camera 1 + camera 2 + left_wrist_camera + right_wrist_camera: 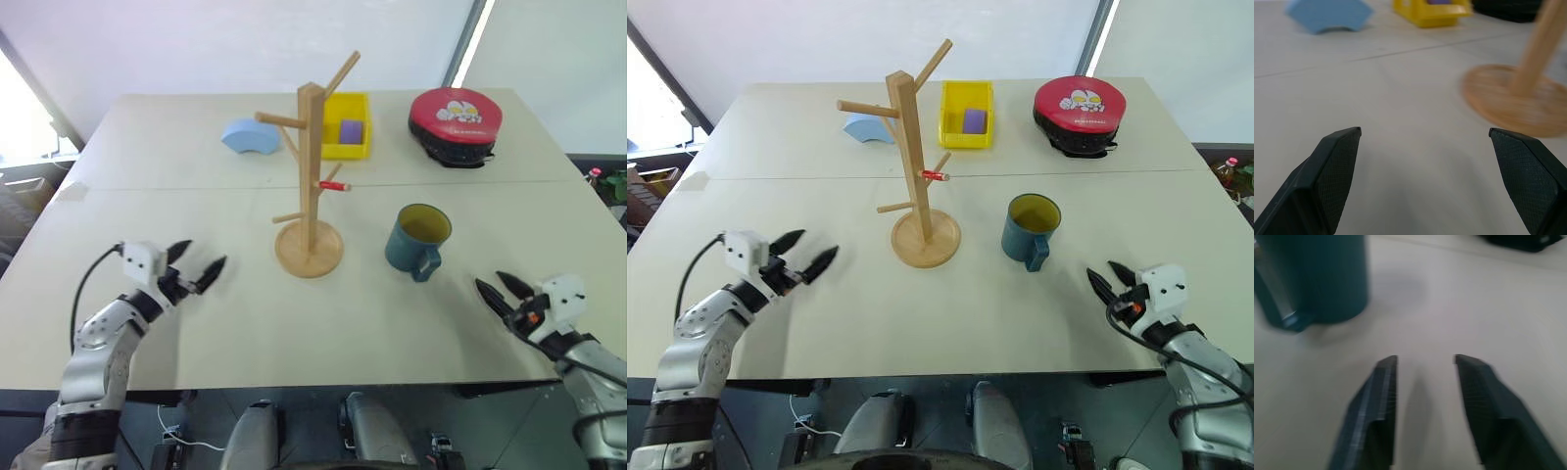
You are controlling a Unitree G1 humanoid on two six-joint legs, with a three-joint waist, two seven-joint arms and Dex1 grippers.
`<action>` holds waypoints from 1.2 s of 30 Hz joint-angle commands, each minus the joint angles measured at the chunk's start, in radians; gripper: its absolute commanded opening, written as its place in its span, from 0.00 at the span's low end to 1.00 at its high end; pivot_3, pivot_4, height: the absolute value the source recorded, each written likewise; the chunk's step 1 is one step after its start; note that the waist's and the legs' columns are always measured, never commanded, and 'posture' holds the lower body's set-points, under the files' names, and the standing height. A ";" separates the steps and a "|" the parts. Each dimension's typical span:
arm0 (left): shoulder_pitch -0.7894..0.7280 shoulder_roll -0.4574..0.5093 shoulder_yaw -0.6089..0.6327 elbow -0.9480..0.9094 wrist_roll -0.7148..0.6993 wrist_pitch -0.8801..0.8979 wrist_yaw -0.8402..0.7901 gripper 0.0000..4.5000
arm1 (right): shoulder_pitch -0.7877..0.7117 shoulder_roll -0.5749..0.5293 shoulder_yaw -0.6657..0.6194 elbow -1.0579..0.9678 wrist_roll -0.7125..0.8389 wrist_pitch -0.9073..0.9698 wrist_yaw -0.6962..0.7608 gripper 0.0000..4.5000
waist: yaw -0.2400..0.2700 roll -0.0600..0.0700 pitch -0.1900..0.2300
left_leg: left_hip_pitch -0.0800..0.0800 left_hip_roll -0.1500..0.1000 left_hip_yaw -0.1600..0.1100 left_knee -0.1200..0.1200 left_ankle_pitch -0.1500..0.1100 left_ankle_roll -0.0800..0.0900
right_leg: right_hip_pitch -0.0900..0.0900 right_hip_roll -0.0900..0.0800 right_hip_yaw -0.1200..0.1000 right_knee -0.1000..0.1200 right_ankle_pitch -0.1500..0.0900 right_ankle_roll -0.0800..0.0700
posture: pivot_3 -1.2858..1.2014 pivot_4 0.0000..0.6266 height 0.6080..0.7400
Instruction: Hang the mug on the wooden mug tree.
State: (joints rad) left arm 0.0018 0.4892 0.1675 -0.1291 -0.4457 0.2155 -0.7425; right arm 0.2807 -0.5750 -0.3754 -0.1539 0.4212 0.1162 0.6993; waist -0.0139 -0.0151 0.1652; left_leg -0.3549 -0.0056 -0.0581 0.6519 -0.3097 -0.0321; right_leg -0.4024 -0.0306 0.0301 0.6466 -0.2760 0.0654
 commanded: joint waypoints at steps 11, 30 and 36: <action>-0.041 0.005 -0.263 -0.241 0.005 0.057 -0.126 1.00 | -0.067 0.110 0.192 -0.214 -0.090 0.039 -0.117 0.02 | 0.004 0.001 0.000 | -0.001 0.000 0.000 0.004 0.000 0.000 | 0.000 0.002 0.000 0.000 0.000 0.000 | 0.52 0.24 1.00; -0.056 0.003 -0.297 -0.257 0.026 0.060 -0.104 1.00 | -0.124 0.173 0.110 -0.060 -0.124 -0.052 -0.231 0.02 | 0.003 0.001 0.000 | 0.000 0.000 0.000 0.003 0.000 0.000 | 0.000 0.003 0.000 0.000 0.000 0.000 | 0.52 0.24 1.00; -0.068 -0.003 -0.297 -0.249 0.028 0.056 -0.101 1.00 | -0.126 0.182 0.094 -0.027 -0.121 -0.048 -0.260 0.02 | 0.002 0.001 0.000 | 0.000 0.000 0.000 0.003 0.000 0.000 | 0.001 0.003 0.000 0.001 0.000 0.000 | 0.52 0.24 1.00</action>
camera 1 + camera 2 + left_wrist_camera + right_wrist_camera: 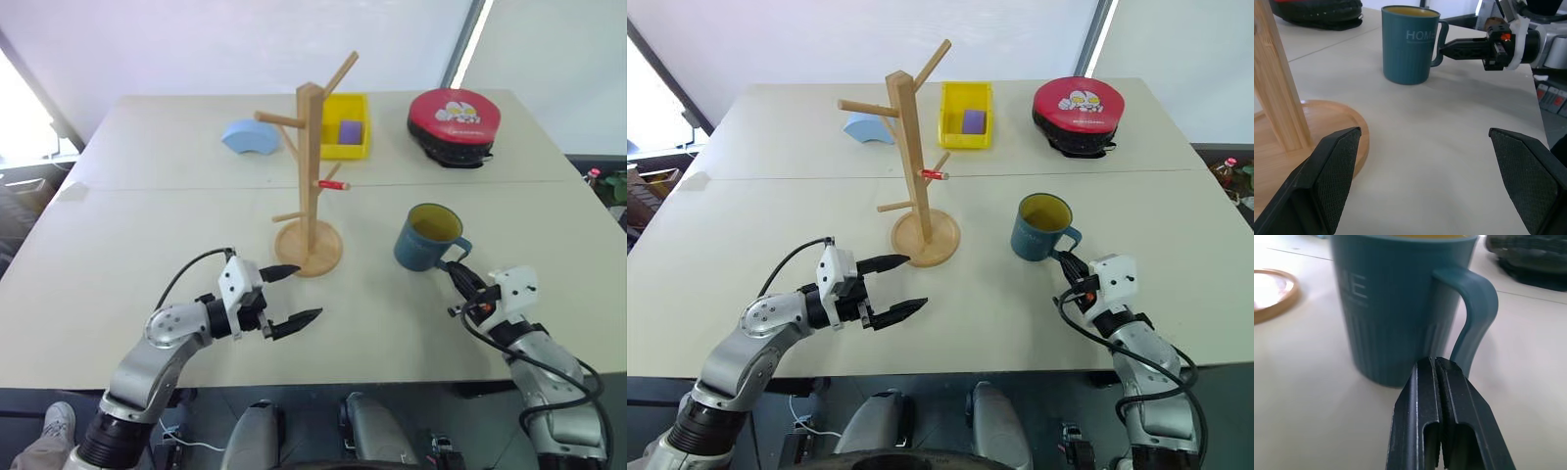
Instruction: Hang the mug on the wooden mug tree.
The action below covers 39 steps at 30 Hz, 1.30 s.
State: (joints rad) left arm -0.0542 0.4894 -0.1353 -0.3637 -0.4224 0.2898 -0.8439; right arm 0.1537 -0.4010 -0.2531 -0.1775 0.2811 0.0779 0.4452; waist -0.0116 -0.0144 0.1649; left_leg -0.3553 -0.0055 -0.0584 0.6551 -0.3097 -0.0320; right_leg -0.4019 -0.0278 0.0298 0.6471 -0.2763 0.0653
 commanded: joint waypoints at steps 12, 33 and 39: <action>-0.031 -0.019 -0.007 -0.006 0.005 -0.017 -0.005 1.00 | -0.001 0.017 -0.044 0.060 0.009 -0.071 -0.025 0.66 | -0.001 0.000 0.000 | 0.000 0.000 0.000 0.000 0.000 0.000 | 0.000 0.000 0.000 0.000 0.000 0.000 | 0.52 0.24 1.00; -0.031 -0.022 0.007 -0.021 0.001 -0.018 0.010 1.00 | -0.165 0.038 -0.022 0.230 0.010 -0.118 -0.020 0.02 | -0.001 0.000 0.000 | 0.000 0.000 0.000 0.000 0.000 0.000 | 0.001 0.000 0.000 0.000 0.000 0.000 | 0.52 0.24 1.00; -0.027 -0.021 0.030 -0.018 -0.006 -0.020 0.026 1.00 | -0.139 -0.014 0.045 0.124 -0.064 -0.125 0.019 0.02 | -0.001 0.001 0.000 | 0.000 0.000 0.000 0.000 0.000 0.000 | 0.001 0.000 0.000 0.000 0.000 0.000 | 0.52 0.24 1.00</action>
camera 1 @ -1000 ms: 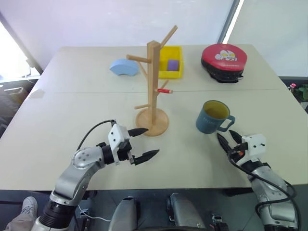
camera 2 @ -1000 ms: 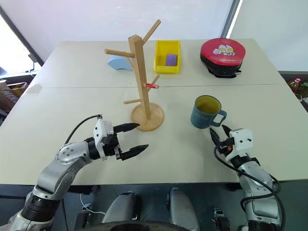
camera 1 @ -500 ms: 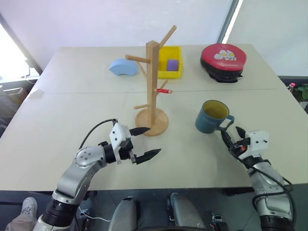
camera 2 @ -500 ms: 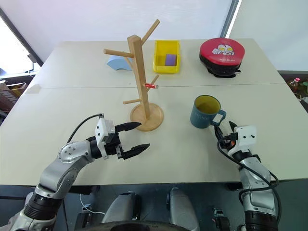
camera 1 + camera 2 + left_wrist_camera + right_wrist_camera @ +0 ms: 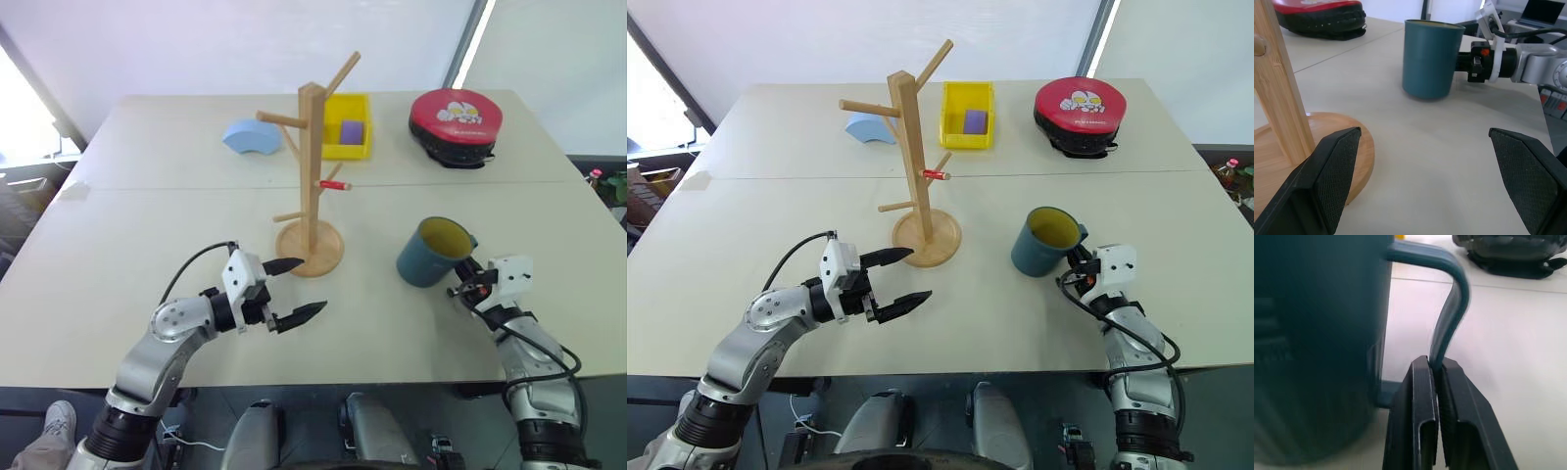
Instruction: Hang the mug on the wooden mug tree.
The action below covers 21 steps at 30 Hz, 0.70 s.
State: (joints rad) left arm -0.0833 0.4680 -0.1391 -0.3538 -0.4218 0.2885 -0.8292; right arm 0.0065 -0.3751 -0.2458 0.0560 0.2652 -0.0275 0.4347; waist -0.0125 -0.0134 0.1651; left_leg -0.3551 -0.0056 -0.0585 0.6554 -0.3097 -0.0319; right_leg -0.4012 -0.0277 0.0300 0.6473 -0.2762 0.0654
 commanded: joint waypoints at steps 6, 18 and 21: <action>-0.007 0.021 0.164 0.040 -0.062 -0.024 0.015 1.00 | -0.063 -0.194 0.228 -0.405 -0.205 0.009 0.154 0.02 | -0.009 0.002 0.001 | 0.000 0.001 0.000 0.000 0.000 0.000 | -0.001 0.001 0.000 0.000 0.000 0.000 | 0.52 0.24 1.00; -0.056 0.098 0.366 0.071 -0.211 0.029 -0.027 1.00 | -0.381 -0.194 0.333 -0.580 -0.235 0.316 0.154 0.02 | 0.010 -0.001 0.001 | -0.004 -0.003 -0.002 0.004 0.000 0.000 | 0.000 -0.005 -0.004 -0.002 0.000 0.000 | 0.52 0.24 1.00; -0.040 0.115 0.373 0.054 -0.223 0.039 -0.035 1.00 | -0.406 -0.194 0.331 -0.563 -0.236 0.326 0.155 0.02 | 0.003 -0.001 0.001 | -0.004 -0.003 -0.003 0.003 0.000 0.000 | -0.001 -0.005 -0.004 -0.002 0.000 0.000 | 0.52 0.24 1.00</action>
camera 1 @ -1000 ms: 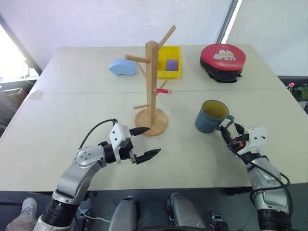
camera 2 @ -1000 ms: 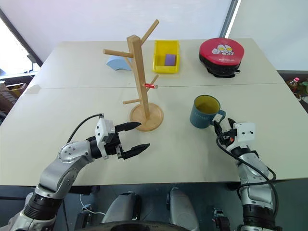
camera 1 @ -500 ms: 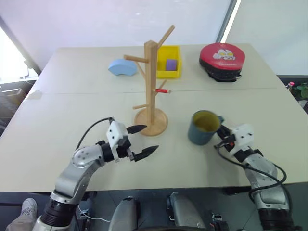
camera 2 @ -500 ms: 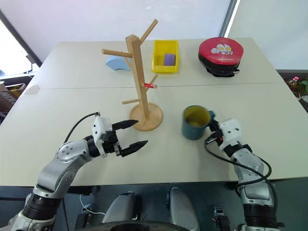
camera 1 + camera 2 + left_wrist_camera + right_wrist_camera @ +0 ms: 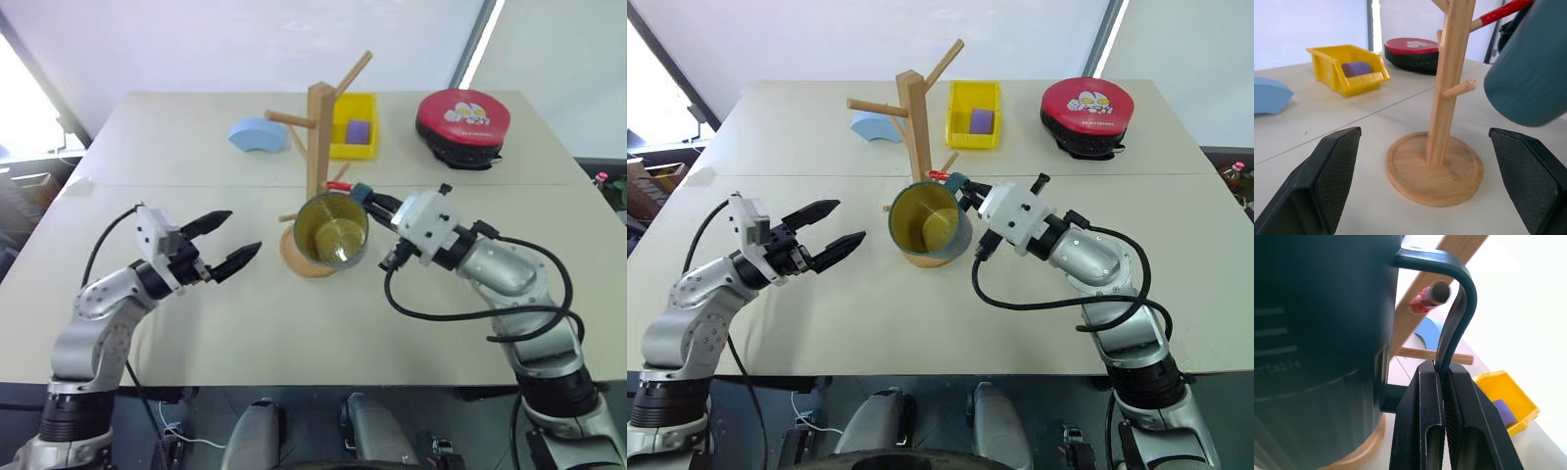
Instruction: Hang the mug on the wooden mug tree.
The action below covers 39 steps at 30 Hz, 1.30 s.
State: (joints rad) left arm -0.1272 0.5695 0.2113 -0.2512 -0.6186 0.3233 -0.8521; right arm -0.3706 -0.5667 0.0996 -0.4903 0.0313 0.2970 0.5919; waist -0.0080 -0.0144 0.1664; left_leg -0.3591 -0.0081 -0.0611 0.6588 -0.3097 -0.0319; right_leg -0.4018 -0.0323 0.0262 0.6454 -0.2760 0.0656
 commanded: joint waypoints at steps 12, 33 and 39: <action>0.003 0.008 0.026 -0.062 -0.036 0.014 0.001 1.00 | -0.067 -0.009 0.001 0.015 -0.020 -0.008 0.021 0.02 | -0.006 0.000 0.000 | 0.001 0.001 0.000 0.000 0.000 0.000 | 0.000 0.001 0.000 0.001 0.000 0.000 | 0.52 0.24 1.00; -0.029 0.060 0.050 -0.125 -0.130 0.083 0.009 1.00 | -0.183 -0.012 0.052 0.060 -0.067 0.035 0.052 0.53 | -0.005 0.000 0.000 | 0.000 0.001 0.000 -0.001 0.000 0.000 | -0.001 0.001 0.000 0.001 0.000 0.000 | 0.52 0.24 1.00; -0.030 0.035 0.069 -0.030 -0.095 0.084 0.079 1.00 | -0.051 -0.003 -0.137 0.059 0.082 0.018 0.058 0.53 | -0.003 0.000 0.000 | 0.000 0.001 0.000 -0.001 0.000 0.000 | -0.001 0.001 0.000 0.001 0.000 0.000 | 0.52 0.24 1.00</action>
State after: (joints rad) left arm -0.1549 0.6054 0.2449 -0.3055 -0.7272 0.4129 -0.7971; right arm -0.4441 -0.5795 0.0439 -0.4167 0.0555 0.3363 0.6576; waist -0.0109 -0.0145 0.1668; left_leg -0.3590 -0.0074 -0.0612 0.6580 -0.3098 -0.0319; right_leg -0.4025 -0.0317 0.0262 0.6461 -0.2760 0.0656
